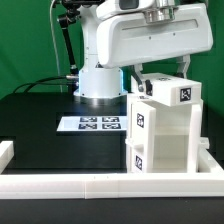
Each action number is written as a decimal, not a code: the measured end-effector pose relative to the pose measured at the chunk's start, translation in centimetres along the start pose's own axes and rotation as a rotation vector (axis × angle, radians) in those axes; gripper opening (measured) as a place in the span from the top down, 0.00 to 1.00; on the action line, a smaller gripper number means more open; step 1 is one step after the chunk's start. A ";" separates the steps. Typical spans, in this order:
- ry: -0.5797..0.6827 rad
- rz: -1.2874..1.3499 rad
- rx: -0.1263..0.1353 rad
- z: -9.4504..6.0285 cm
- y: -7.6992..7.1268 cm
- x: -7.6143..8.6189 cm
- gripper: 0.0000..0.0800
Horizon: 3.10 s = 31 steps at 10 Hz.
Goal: Assemble cabinet
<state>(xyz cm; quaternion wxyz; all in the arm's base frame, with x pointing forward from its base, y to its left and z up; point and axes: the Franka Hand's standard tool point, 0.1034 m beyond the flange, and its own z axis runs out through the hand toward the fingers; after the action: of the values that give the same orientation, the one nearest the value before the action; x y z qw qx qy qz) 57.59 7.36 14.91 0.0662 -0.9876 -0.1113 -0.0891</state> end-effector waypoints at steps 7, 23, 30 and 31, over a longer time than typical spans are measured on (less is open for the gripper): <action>0.072 0.464 -0.012 0.0 0.0 0.8 0.30; 0.057 1.556 0.061 -0.3 -0.1 0.3 0.30; 0.008 2.025 0.113 0.1 -1.3 0.0 0.30; -0.005 2.108 0.121 0.3 -1.6 -0.1 0.30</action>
Offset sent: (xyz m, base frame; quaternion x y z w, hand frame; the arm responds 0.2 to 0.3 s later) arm -0.0049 0.0035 -0.0061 0.0100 0.0085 0.1576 0.9874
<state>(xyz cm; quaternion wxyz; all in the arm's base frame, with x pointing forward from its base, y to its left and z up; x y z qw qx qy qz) 57.19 8.92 14.82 0.1590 -0.5802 0.7985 0.0213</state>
